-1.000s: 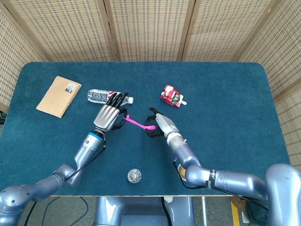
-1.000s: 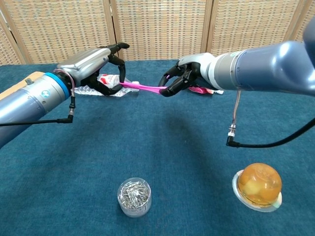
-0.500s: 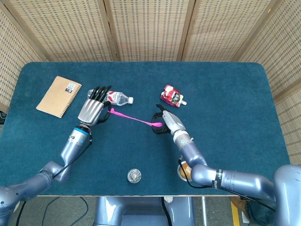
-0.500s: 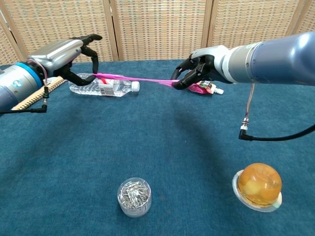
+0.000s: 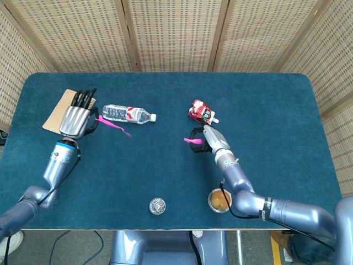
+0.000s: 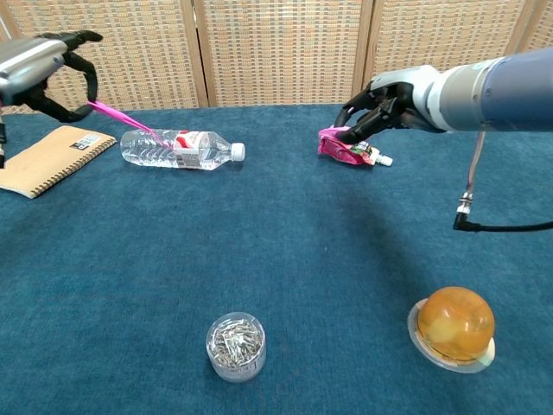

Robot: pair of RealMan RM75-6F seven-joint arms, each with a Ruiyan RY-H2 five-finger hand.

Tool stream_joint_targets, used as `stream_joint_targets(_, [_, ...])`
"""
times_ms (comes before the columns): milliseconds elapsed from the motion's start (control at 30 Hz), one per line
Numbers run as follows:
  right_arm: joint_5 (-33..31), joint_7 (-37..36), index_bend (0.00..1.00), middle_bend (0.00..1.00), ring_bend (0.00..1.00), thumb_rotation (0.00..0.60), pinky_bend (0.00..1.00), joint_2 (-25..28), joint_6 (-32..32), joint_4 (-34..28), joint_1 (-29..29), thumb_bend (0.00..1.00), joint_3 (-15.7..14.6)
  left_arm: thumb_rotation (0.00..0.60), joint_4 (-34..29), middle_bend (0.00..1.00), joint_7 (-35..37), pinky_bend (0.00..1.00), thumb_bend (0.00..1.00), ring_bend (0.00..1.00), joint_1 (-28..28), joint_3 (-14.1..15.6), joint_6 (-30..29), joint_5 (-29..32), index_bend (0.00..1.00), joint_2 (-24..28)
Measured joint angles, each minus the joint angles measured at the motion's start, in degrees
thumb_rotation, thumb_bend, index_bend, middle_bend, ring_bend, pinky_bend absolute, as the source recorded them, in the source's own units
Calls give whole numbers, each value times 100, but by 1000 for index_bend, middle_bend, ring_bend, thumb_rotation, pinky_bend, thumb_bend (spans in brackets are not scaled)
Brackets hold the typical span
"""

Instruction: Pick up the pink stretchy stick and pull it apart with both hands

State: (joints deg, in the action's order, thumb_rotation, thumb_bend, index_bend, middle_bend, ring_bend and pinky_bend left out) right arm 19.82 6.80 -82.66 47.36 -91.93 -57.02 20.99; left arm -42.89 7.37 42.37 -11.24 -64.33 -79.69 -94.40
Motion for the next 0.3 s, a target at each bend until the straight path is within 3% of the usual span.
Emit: stream_joint_targets(300, [107, -132, 706, 99, 0, 600, 0, 350, 35, -116, 279, 609, -64, 600, -33, 0, 99, 0, 554, 0, -129, -64, -116, 48, 852, 507])
